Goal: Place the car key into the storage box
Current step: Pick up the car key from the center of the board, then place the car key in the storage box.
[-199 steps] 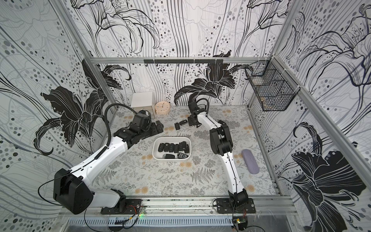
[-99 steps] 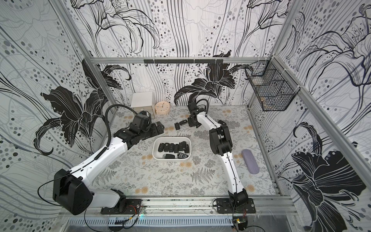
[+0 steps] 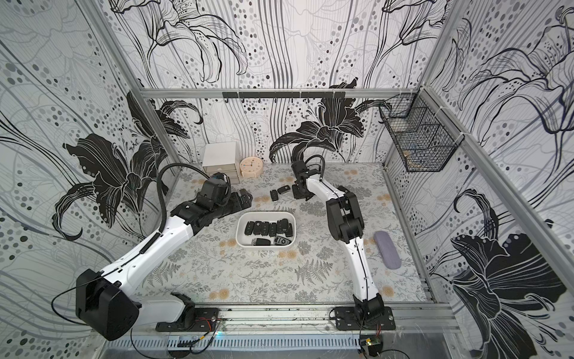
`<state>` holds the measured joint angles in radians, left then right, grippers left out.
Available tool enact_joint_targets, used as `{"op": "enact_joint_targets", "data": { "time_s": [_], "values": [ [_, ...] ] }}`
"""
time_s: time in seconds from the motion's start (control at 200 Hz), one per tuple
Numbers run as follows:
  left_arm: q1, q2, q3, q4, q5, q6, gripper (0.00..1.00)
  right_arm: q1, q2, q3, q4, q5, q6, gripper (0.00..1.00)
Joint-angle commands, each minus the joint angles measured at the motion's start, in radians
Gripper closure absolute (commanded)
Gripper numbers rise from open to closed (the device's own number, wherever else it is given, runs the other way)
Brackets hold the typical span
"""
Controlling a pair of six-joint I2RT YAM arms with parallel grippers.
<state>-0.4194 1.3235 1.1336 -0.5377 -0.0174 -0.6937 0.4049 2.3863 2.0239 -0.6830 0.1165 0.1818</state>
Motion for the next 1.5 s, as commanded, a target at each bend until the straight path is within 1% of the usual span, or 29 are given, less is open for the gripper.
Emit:
{"op": "enact_joint_targets", "data": {
  "time_s": [0.0,0.31,0.421,0.586,0.701,0.821,1.011,1.192,1.352,1.497],
  "values": [
    [0.004,-0.015,-0.013,0.025,0.002,-0.012,0.01,0.015,-0.115,-0.052,0.025,-0.008,0.030,0.62],
    [0.004,-0.031,-0.025,0.030,0.011,-0.014,0.01,0.076,-0.327,-0.323,0.081,-0.002,0.085,0.62],
    [0.005,-0.036,-0.030,0.030,0.013,-0.014,0.01,0.106,-0.392,-0.376,0.076,-0.003,0.119,0.62],
    [0.004,-0.066,-0.045,0.027,0.015,-0.016,0.01,0.177,-0.483,-0.432,0.058,0.017,0.159,0.62],
    [0.004,-0.096,-0.066,0.007,0.015,-0.015,0.01,0.221,-0.539,-0.476,0.056,0.000,0.223,0.62],
    [0.005,-0.143,-0.101,-0.011,0.012,-0.016,0.01,0.289,-0.585,-0.519,0.056,0.012,0.287,0.62],
    [0.004,-0.202,-0.134,-0.056,0.010,-0.002,0.01,0.407,-0.601,-0.548,0.077,0.030,0.390,0.62],
    [0.005,-0.257,-0.152,-0.104,0.000,0.013,0.01,0.499,-0.559,-0.537,0.121,0.034,0.460,0.62],
    [0.007,-0.314,-0.176,-0.136,-0.006,0.019,0.01,0.553,-0.506,-0.537,0.186,0.012,0.522,0.62],
    [0.006,-0.351,-0.181,-0.177,-0.020,0.027,0.01,0.592,-0.441,-0.506,0.214,0.003,0.558,0.62]
  ]
}}
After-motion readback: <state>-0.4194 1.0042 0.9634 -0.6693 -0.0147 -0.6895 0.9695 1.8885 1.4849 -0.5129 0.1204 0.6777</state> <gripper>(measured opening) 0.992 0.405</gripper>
